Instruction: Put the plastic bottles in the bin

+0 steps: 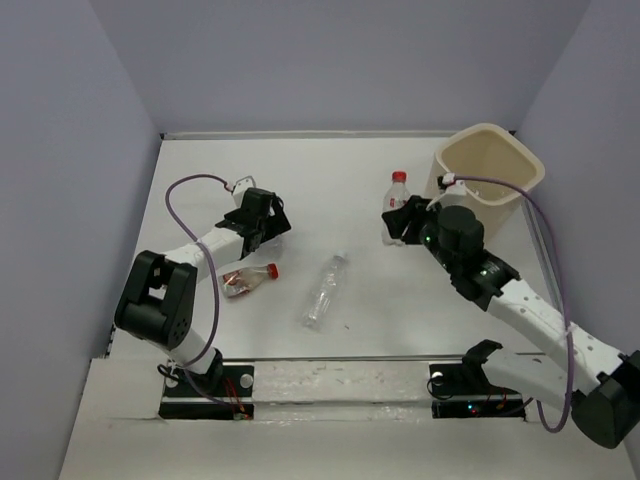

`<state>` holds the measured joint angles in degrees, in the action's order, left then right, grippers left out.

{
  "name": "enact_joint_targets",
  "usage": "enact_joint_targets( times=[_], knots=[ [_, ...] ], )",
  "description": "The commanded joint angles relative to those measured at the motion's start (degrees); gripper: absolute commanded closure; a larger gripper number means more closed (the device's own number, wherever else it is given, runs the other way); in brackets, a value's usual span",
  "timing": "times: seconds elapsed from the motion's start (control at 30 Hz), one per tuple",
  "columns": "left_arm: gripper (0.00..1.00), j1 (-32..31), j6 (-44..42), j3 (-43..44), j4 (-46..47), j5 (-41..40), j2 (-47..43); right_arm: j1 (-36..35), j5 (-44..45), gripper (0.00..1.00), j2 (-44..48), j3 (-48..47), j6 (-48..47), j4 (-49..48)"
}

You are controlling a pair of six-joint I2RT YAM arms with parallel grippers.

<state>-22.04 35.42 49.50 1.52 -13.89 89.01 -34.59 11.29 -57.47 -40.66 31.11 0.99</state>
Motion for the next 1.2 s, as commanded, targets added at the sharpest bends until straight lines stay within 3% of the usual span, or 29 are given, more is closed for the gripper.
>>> enact_joint_targets(
  times=[0.0, 0.03, 0.1, 0.13, 0.4, 0.47, 0.5, 0.53, 0.6, 0.8, 0.87, 1.07, 1.17],
  knots=[
    [0.01, 0.16, 0.53, 0.16, 2.7, 0.35, 0.72, -0.48, 11.62, 0.68, 6.05, -13.87, -12.9, 4.1],
    [0.01, 0.16, 0.53, 0.16, 2.7, 0.35, 0.98, -0.48, 19.48, 0.68, 5.88, -15.92, -17.62, 3.84],
    [0.02, 0.16, 0.62, 0.08, 2.87, 0.09, 1.16, 2.75, 25.69, 0.68, 5.18, -20.74, -20.56, 3.84],
    [0.02, 0.16, 0.62, -0.01, 3.14, 0.18, 1.16, 2.77, 25.71, 0.68, 5.26, -21.38, -21.35, 3.23],
    [0.09, 0.07, 0.88, 0.51, 4.63, 3.16, 2.92, 26.13, 18.95, 0.65, -4.65, -25.87, -17.76, 0.32],
    [0.12, 0.16, 0.62, 0.78, 4.28, 3.34, 3.54, 28.51, 16.49, 0.48, -6.42, -26.22, -15.83, 0.67],
    [0.14, 0.16, 0.7, 0.69, 4.37, 3.43, 3.54, 29.13, 16.66, 0.22, -7.03, -26.05, -15.47, 0.68],
    [0.15, 0.16, 0.7, 0.6, 4.37, 3.26, 3.45, 29.66, 17.44, 0.1, -6.86, -25.96, -15.29, 0.68],
    [0.19, 0.07, 0.7, -0.1, 4.98, 3.17, 2.92, 29.67, 16.58, 0.01, -5.82, -26.04, -15.47, 1.38],
    [0.39, 0.07, 0.7, -0.62, 5.69, 3.43, 2.04, 29.67, 5.08, 0.05, 0.33, -24.47, -11.08, 4.1],
    [0.51, -0.02, 0.53, -0.89, 6.12, 3.34, 1.17, 29.67, -2.71, 0.06, 4.11, -22.98, -8.01, 4.19],
    [0.59, -1.42, 0.27, 0.07, 6.66, 3.69, -3.84, 29.67, -25.91, 0.11, 13.16, -11.66, 1.83, -0.29],
    [0.62, -4.14, -0.96, 5.15, 5.6, 5.97, -7.18, 29.14, -35.6, 0.13, 16.41, -8.04, 1.41, 1.97]
  ],
)
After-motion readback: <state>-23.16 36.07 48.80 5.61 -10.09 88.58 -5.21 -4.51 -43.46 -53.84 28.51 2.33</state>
